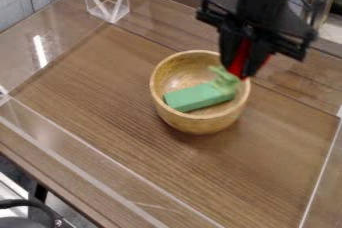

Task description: Move the red fruit to the left

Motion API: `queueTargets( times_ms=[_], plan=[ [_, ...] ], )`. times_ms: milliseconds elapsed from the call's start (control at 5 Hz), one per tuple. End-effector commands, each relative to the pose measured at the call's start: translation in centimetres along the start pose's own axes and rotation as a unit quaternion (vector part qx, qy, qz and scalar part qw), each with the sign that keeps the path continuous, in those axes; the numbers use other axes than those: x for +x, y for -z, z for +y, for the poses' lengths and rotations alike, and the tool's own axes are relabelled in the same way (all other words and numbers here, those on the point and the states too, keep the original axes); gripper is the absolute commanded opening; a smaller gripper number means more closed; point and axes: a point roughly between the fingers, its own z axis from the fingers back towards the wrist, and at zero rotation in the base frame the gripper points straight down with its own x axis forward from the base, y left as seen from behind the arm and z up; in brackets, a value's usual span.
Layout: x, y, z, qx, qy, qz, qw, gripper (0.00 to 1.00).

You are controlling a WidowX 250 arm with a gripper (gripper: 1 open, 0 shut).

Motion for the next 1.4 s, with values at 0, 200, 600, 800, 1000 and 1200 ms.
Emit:
queueTargets(
  times_ms=[0, 200, 600, 800, 1000, 1200],
  plan=[
    [0.3, -0.6, -0.8, -0.012, -0.015, -0.027, 0.9995, 0.0],
    [0.1, -0.8, 0.0, -0.012, -0.028, -0.035, 0.9989, 0.0],
    [0.9, -3.5, 0.9, -0.004, -0.088, -0.053, 0.9947, 0.0],
    [0.9, -3.5, 1.1, -0.003, -0.115, -0.057, 0.9917, 0.0],
    [0.5, -3.6, 1.8, 0.003, -0.15, -0.061, 0.9868, 0.0],
    [-0.3, -4.2, 2.0, -0.007, -0.13, -0.063, 0.9895, 0.0]
  ],
)
